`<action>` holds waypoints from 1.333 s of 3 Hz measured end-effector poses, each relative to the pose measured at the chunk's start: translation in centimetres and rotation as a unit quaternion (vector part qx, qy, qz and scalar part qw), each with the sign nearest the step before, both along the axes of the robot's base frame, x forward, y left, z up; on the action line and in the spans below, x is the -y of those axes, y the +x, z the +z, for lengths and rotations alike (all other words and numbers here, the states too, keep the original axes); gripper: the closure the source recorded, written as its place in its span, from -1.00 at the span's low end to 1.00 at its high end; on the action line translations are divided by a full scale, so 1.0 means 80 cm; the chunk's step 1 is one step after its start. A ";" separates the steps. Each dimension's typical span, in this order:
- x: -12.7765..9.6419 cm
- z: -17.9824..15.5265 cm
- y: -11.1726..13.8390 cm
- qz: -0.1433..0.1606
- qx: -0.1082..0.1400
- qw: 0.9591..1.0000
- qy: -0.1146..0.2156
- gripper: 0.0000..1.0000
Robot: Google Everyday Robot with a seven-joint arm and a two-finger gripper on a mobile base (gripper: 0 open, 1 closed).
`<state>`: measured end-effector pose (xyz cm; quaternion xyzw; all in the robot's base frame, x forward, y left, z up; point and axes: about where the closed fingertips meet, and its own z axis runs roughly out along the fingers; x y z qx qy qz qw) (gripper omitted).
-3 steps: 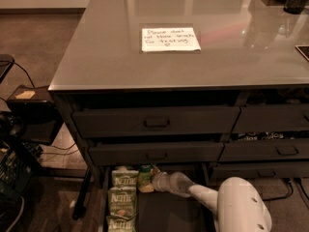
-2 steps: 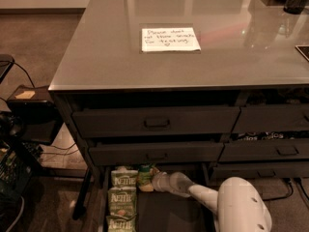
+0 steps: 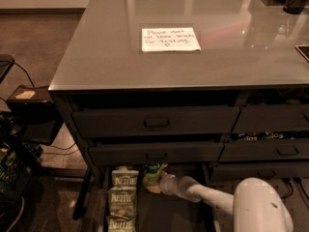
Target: Pick green rice chip bag from bottom drawer and place on counter
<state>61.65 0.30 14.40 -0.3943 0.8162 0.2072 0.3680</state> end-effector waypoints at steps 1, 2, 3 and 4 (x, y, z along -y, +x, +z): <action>0.036 0.020 -0.015 -0.022 0.003 1.000 -0.007 1.00; 0.062 0.040 -0.035 -0.033 0.005 0.999 -0.012 1.00; 0.077 0.060 -0.060 -0.034 0.004 0.999 -0.013 1.00; 0.090 0.087 -0.093 -0.029 0.000 1.000 -0.013 1.00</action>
Offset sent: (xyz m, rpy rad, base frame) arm -0.0464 -0.0764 0.0517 -0.0370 -0.0143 -0.0926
